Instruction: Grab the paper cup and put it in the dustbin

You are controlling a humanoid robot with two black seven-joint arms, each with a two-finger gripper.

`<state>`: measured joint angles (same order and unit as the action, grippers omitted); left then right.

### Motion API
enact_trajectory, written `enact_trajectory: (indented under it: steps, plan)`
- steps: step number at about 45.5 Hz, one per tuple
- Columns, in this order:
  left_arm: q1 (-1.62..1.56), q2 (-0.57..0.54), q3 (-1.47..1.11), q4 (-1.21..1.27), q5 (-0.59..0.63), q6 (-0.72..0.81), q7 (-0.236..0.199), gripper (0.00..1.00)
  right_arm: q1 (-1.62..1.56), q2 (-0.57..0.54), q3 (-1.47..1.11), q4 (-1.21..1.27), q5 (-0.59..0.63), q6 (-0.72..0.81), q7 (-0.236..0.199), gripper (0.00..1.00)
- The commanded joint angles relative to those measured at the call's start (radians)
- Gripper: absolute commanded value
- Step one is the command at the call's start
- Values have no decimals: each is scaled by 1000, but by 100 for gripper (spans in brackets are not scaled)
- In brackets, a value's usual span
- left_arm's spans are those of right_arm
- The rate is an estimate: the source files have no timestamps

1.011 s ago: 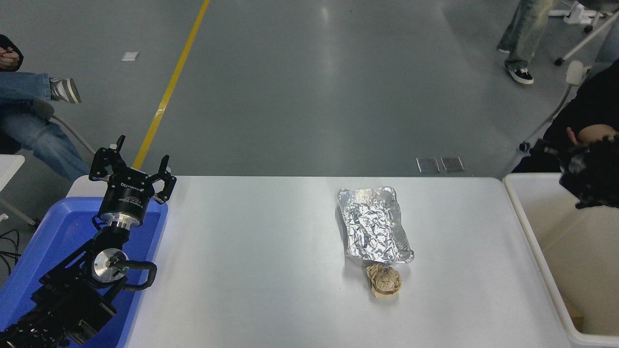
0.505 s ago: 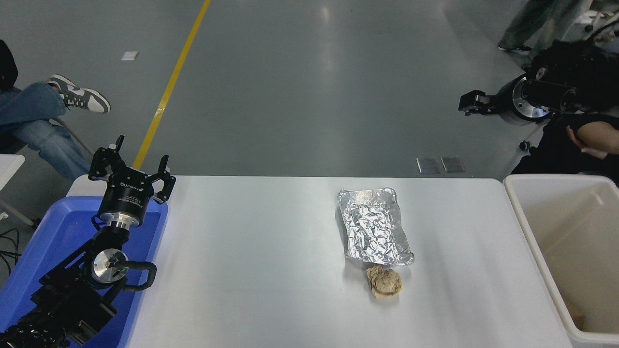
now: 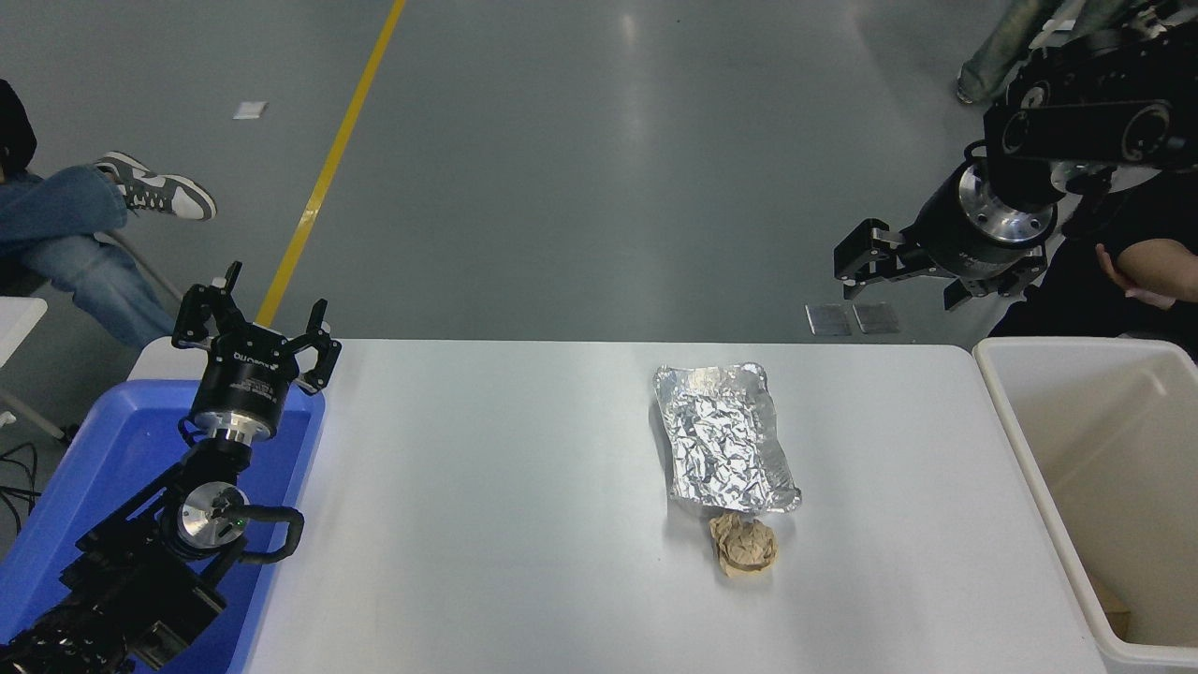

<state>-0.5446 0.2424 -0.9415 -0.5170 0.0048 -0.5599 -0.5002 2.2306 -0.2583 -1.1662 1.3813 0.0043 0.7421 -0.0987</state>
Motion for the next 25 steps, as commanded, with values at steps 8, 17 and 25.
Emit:
enact_trajectory:
  steps: [8,17,25]
  plan:
    - [0,0,0,0,0,0,0,98,113,-13,71,90,10,43,1,100]
    - [0,0,0,0,0,0,0,98,107,-18,69,88,10,43,-1,100]
    - [0,0,0,0,0,1,0,98,104,-19,69,85,10,43,-1,100]
